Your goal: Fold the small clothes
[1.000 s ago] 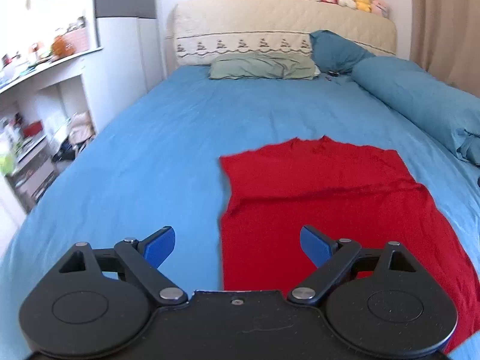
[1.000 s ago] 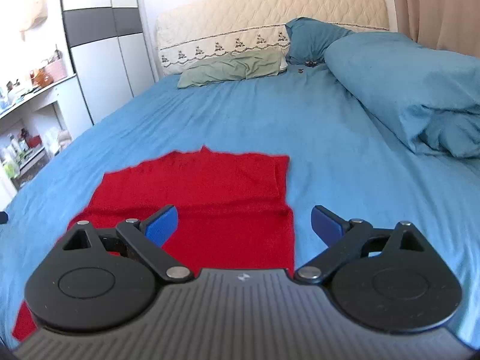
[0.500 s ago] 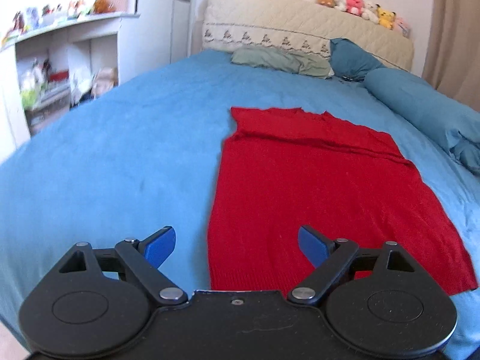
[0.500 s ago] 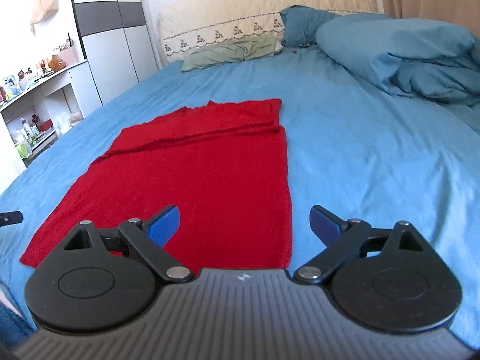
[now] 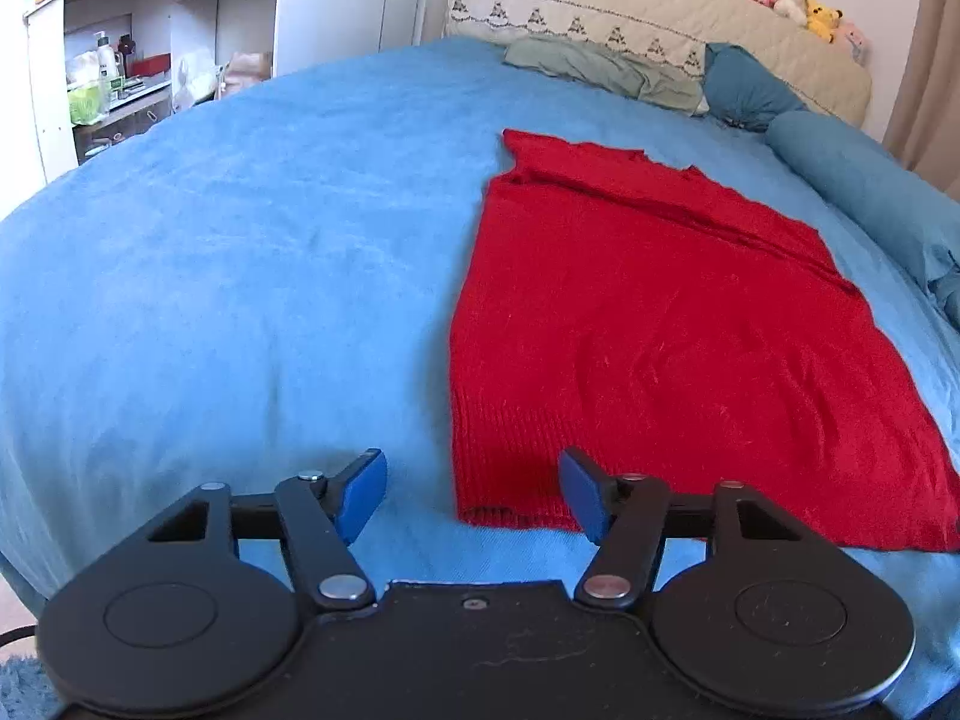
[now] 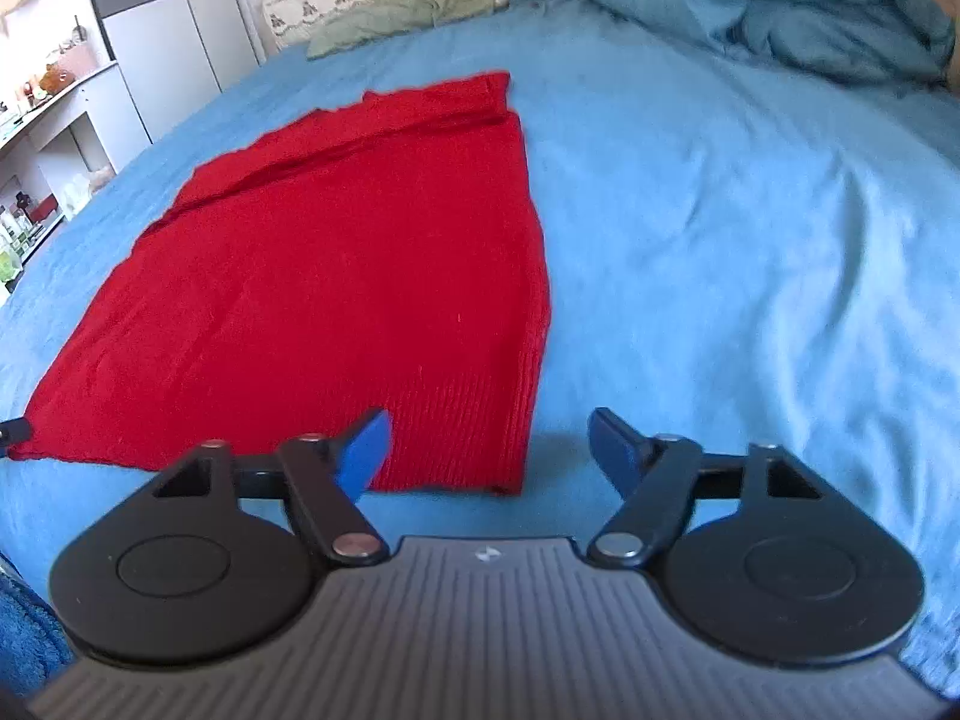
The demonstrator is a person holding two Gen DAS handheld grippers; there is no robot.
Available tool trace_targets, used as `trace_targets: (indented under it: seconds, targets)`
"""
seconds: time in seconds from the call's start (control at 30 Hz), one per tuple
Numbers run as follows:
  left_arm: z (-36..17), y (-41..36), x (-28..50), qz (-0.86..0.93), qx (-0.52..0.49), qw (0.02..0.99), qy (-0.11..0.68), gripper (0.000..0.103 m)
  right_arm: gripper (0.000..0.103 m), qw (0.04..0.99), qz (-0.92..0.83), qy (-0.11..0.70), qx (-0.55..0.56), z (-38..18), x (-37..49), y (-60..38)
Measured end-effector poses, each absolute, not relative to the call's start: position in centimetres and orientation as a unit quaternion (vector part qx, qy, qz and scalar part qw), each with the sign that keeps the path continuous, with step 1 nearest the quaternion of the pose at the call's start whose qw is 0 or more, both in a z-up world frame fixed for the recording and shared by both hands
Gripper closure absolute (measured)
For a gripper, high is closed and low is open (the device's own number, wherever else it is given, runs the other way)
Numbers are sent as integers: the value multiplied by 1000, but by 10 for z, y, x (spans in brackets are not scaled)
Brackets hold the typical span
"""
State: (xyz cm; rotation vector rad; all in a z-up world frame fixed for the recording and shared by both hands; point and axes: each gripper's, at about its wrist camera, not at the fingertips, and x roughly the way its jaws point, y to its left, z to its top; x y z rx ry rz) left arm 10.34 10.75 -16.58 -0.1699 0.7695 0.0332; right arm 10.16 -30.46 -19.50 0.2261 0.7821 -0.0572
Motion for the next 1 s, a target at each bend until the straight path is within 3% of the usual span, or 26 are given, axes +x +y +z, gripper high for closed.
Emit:
trace_targets:
  seconds: [0.17,0.37,0.53,0.67,0.8,1.0]
  targets:
    - [-170,107,103,15,-81,923,377,37,30,919,-38,379,108,-202,102,-302]
    - [-170,104,105,6,-71,924,376,53,48,919,-33,380,99,-204,106,-299]
    - [-170,102,107,-2,-70,923,379,64,50,919,-33,379,100,-206,109,-297]
    - [-168,96,107,8,-52,925,376,93,62,920,-34,378,96,-207,111,-295]
    - [-166,92,107,14,-38,926,375,97,79,921,-28,378,91,-206,113,-292]
    - [-146,92,105,14,-35,932,361,98,82,925,-28,366,96,-194,111,-293]
